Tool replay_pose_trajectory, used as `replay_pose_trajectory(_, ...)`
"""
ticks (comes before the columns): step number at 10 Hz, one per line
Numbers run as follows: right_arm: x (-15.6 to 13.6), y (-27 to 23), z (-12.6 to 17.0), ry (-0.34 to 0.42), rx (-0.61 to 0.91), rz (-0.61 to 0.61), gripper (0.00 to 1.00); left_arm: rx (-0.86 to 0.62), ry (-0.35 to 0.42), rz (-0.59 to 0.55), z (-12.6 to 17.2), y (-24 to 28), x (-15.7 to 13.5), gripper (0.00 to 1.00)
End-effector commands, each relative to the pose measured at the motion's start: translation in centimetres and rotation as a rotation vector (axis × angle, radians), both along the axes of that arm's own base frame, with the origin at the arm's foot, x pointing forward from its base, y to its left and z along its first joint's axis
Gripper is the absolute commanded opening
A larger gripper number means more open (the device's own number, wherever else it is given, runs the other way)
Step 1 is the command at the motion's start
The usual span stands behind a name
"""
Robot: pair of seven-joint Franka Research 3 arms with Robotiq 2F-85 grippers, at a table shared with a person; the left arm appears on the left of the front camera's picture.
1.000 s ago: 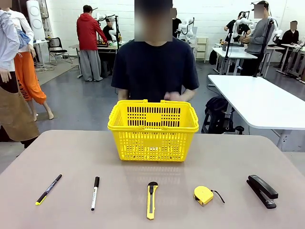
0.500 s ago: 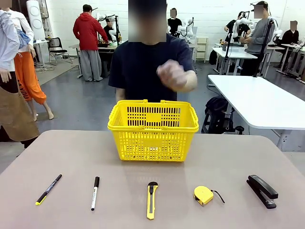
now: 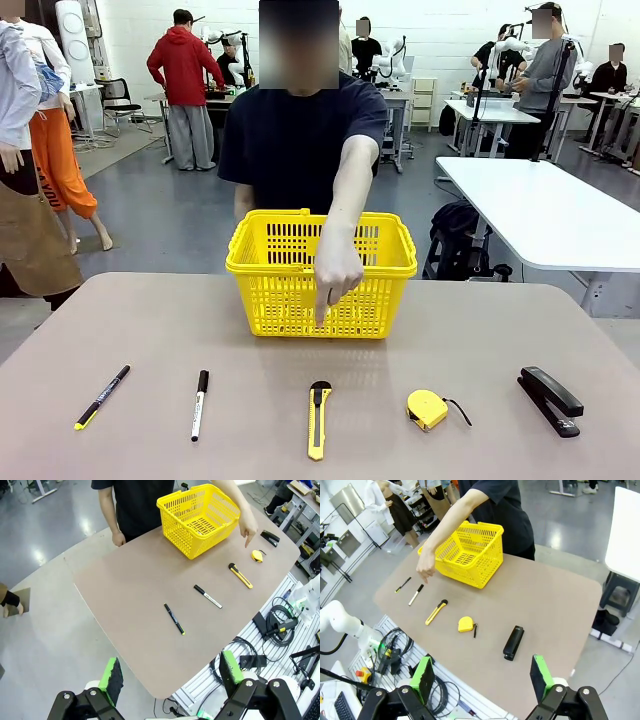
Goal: Place the items the person wants into the basket.
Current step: Pick up the item the person points to and place it in the Market Basket.
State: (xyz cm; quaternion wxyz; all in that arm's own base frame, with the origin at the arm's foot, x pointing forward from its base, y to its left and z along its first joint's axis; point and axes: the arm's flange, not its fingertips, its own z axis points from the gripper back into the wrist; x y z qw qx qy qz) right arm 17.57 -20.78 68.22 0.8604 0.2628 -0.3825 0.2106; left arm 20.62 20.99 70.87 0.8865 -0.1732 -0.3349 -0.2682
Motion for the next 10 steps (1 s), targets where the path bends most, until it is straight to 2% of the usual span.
replay_pose_trajectory(1, 0.4, 0.2, -0.3, -0.015, 0.013, 0.000, 1.00, 0.001, -0.003, -0.007, 0.1, -0.1, 0.0, 1.00)
replay_pose_trajectory(7, 0.4, 0.2, -0.3, -0.015, 0.013, 0.000, 1.00, 0.000, 0.000, 0.000, 0.0, 0.0, 0.0, 1.00)
replay_pose_trajectory(8, 0.4, 0.2, -0.3, -0.015, 0.013, 0.000, 1.00, 0.078, 0.062, -0.064, 1.2, -4.6, 1.4, 1.00)
replay_pose_trajectory(10, 0.4, 0.2, -0.3, -0.015, 0.013, 0.000, 1.00, 0.209, 0.124, -0.134, 3.6, -17.4, 5.2, 1.00)
